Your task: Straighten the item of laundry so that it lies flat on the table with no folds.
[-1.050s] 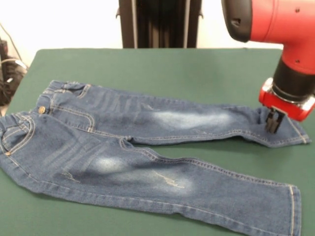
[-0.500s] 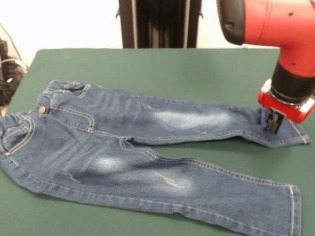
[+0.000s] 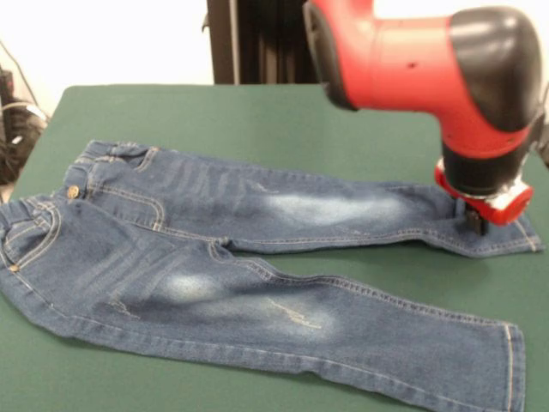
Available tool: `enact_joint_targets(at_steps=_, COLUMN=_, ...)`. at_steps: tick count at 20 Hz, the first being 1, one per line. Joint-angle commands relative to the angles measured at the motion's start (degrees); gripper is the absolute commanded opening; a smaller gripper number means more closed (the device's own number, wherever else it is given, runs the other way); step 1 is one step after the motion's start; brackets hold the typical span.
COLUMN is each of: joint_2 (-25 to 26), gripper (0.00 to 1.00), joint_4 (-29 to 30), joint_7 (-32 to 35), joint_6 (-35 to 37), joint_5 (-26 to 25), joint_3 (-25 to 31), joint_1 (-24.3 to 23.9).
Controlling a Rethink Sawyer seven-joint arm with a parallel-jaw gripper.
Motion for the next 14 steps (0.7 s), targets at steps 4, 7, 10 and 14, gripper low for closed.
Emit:
enact_joint_targets(at_steps=4, joint_2=2.02, gripper=0.00, joint_4=9.33, joint_7=-3.37, joint_6=4.27, joint_5=2.94, joint_3=18.70, joint_1=-3.55)
enact_joint_targets(at_steps=7, joint_2=2.47, gripper=0.00, joint_4=9.15, joint_7=-4.16, joint_6=3.52, joint_5=1.23, joint_3=19.86, joint_1=-5.07)
enact_joint_targets(at_steps=10, joint_2=2.97, gripper=0.00, joint_4=9.19, joint_7=-5.10, joint_6=3.25, joint_5=0.09, joint_3=21.18, joint_1=-6.57)
enact_joint_targets(at_steps=14, joint_2=3.54, gripper=0.00, joint_4=10.07, joint_7=-5.57, joint_6=0.88, joint_5=0.01, joint_3=23.67, joint_1=-8.11)
